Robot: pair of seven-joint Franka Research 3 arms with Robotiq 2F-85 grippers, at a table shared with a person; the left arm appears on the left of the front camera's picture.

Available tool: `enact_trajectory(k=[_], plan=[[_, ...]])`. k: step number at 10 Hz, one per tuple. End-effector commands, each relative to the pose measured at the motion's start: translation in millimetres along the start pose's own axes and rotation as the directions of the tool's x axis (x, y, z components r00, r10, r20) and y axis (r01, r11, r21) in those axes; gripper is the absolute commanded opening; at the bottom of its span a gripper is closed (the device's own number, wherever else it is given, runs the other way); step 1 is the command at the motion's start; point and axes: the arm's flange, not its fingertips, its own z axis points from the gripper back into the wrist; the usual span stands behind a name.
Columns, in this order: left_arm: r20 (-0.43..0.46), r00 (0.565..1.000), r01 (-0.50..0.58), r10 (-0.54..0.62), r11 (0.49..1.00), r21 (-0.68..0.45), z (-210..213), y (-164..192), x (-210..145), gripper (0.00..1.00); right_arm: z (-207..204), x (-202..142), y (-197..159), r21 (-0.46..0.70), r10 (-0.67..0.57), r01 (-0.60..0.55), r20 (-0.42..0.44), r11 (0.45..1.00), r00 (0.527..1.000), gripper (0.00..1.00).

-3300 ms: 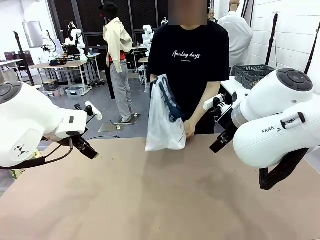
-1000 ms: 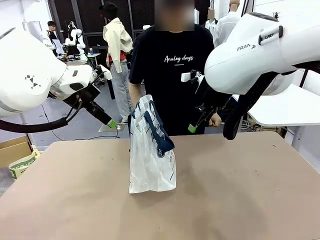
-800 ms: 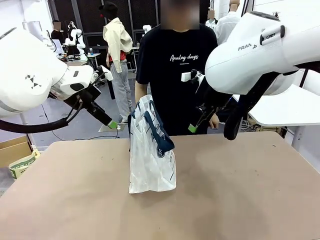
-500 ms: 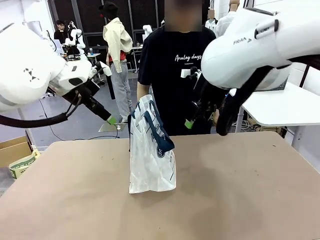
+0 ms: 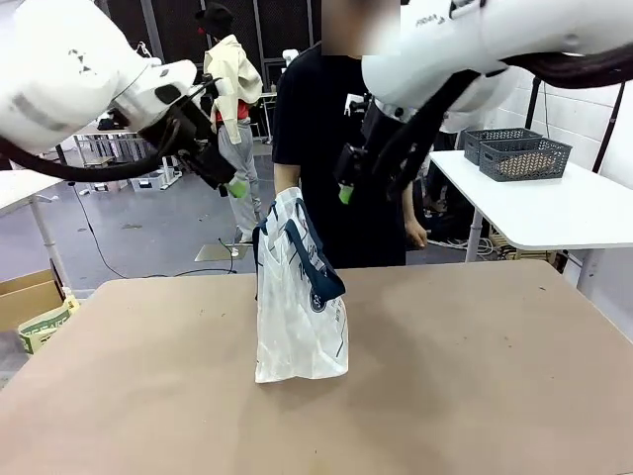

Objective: Transfer purchased items from the store into the shopping bag.
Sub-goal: Open the Reusable shopping bag in the center of the table.

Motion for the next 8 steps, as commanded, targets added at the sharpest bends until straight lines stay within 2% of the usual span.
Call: enact_trajectory(k=[1,2,3,5,6,7,8], plan=[[0.000,0.997,-0.075,0.075,0.995,-0.063,-6.6,8.3,25.1,1.00,-8.9,35.7,5.8,-0.031,-0.039,0.038,-0.023,0.999,0.999,1.00],[0.003,0.999,-0.043,0.043,0.994,-0.103,-7.4,6.4,22.6,1.00,-10.5,33.9,0.1,-0.011,0.044,-0.044,-0.004,0.999,0.999,1.00],[-0.005,0.999,-0.038,0.038,0.999,-0.035,-5.6,0.3,12.9,1.00,-1.8,15.8,0.7,-0.009,-0.020,0.020,0.000,1.000,1.000,1.00],[-0.008,0.999,-0.053,0.053,0.996,-0.066,-12.1,1.7,22.0,1.00,-8.7,29.3,0.5,-0.007,-0.011,0.011,0.003,1.000,1.000,1.00],[-0.090,0.968,-0.236,0.235,0.972,-0.003,-24.2,5.9,34.5,1.00,-14.8,37.4,0.0,0.096,-0.141,0.145,-0.047,0.985,0.989,1.00],[-0.129,0.929,-0.348,0.346,0.938,0.005,-30.1,5.1,47.3,1.00,-19.2,54.1,4.1,0.121,-0.236,0.248,-0.105,0.961,0.966,1.00],[-0.149,0.890,-0.432,0.431,0.902,0.027,-34.4,5.4,55.0,1.00,-21.2,68.3,5.0,0.098,-0.283,0.298,-0.139,0.950,0.949,1.00]])
